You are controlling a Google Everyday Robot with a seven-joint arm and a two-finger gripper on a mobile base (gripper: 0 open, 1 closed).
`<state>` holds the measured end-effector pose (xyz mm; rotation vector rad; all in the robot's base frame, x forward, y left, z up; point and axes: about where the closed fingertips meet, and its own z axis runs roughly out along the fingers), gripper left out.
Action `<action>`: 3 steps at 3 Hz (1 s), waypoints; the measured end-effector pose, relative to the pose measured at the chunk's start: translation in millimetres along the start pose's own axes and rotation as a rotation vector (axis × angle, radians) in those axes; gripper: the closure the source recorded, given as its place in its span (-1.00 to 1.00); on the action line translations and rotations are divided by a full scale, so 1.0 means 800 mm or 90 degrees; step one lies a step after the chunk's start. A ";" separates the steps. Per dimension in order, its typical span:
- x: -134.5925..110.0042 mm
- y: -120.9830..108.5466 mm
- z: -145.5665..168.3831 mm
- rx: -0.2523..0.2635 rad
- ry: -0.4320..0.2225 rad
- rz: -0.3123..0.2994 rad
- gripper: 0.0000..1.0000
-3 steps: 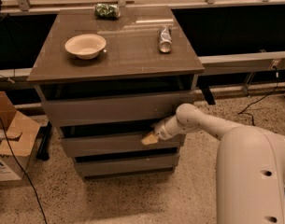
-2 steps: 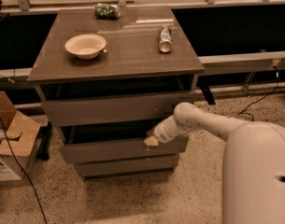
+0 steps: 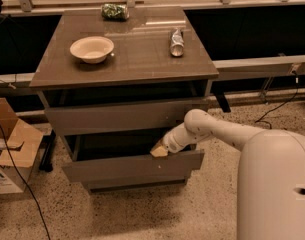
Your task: Open middle drawer
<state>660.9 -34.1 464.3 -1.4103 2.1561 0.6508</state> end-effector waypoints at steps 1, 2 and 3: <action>0.000 0.000 0.000 0.000 0.000 0.000 -0.70; -0.001 0.004 0.002 -0.014 0.007 -0.016 -1.00; 0.010 0.011 0.011 -0.027 0.057 -0.021 -1.00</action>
Offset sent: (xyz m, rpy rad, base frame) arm -0.0023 0.0013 0.0021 -0.0146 0.0013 0.0717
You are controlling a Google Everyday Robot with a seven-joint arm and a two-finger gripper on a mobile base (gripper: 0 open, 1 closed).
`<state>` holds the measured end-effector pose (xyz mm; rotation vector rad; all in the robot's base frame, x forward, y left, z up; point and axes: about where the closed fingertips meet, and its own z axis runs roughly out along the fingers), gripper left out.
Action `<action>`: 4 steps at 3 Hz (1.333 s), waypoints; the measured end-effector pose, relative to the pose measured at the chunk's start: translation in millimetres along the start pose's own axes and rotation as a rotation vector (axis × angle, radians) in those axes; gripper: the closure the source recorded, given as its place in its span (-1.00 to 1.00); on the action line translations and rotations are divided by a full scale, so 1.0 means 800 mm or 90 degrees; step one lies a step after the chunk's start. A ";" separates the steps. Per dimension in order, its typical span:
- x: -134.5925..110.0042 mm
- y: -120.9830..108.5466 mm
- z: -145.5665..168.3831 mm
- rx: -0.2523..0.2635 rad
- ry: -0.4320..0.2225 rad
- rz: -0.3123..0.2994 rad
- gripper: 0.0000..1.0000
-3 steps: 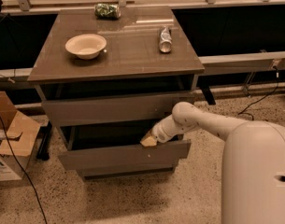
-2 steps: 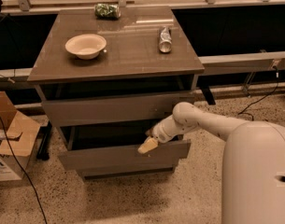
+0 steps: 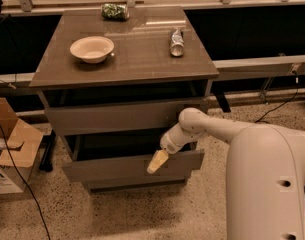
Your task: Open middle drawer
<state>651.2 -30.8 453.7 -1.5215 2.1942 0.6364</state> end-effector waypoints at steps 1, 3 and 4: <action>0.032 0.010 0.003 -0.030 0.098 -0.006 -0.46; 0.061 0.025 -0.003 -0.051 0.166 -0.020 0.47; 0.073 0.056 -0.009 -0.071 0.137 0.012 0.40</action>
Offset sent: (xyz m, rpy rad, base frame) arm -0.0404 -0.0450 -0.0255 -0.2940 0.1491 0.1351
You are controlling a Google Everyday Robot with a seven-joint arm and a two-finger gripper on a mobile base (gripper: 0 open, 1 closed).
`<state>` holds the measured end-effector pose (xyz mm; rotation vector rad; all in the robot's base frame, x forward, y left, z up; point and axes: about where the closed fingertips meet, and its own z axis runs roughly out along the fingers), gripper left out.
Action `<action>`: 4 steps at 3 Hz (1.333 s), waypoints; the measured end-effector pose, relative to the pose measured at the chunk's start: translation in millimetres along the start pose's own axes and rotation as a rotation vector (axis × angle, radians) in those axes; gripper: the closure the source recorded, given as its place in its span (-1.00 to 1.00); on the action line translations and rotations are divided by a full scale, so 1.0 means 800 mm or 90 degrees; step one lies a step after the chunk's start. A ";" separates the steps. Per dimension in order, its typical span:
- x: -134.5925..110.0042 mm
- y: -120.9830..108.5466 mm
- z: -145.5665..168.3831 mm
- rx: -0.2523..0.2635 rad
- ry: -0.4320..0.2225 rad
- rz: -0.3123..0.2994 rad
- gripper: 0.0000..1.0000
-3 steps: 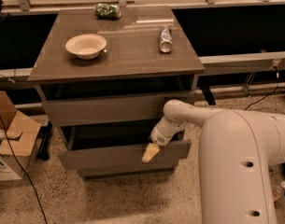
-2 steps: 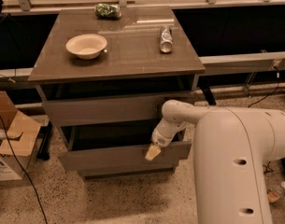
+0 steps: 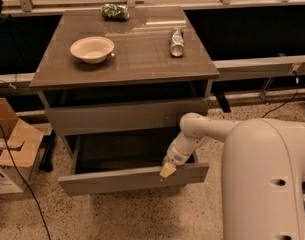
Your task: Open middle drawer
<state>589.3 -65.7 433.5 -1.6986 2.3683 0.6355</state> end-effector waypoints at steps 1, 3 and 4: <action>0.007 0.007 0.002 -0.006 -0.001 0.006 -0.08; 0.007 0.007 0.003 -0.007 -0.001 0.006 -0.98; 0.012 0.013 0.006 -0.009 0.017 0.001 -1.00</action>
Offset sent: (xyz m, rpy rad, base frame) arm -0.0071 -0.0028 -0.0025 0.0040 0.0125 -0.0054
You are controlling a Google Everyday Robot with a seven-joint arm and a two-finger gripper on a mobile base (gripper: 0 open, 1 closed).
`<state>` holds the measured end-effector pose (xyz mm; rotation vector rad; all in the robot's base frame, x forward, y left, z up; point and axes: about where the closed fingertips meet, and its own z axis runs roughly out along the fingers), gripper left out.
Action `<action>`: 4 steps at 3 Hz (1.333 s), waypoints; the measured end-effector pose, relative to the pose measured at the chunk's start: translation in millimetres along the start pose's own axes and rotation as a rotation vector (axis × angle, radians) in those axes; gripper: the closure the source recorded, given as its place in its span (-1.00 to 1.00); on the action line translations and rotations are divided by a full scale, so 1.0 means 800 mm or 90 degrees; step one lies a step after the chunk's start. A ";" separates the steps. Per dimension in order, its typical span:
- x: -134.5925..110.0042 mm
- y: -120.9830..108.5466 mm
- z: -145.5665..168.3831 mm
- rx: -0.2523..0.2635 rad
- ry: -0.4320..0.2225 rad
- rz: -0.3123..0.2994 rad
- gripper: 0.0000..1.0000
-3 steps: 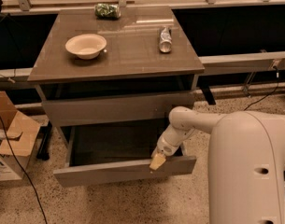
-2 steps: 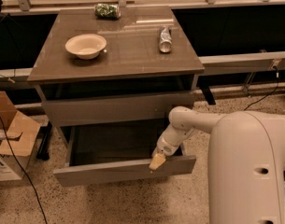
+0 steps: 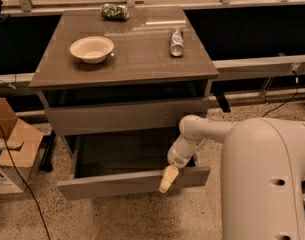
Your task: Open middle drawer
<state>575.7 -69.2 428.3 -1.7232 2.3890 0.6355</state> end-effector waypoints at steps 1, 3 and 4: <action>0.019 0.020 0.005 -0.008 0.024 0.018 -1.00; 0.048 0.061 0.015 -0.042 0.054 0.046 -0.15; 0.053 0.067 0.007 -0.029 0.061 0.060 0.32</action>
Offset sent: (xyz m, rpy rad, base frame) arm -0.1176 -0.0308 -0.0291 -0.1109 0.2133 -0.0372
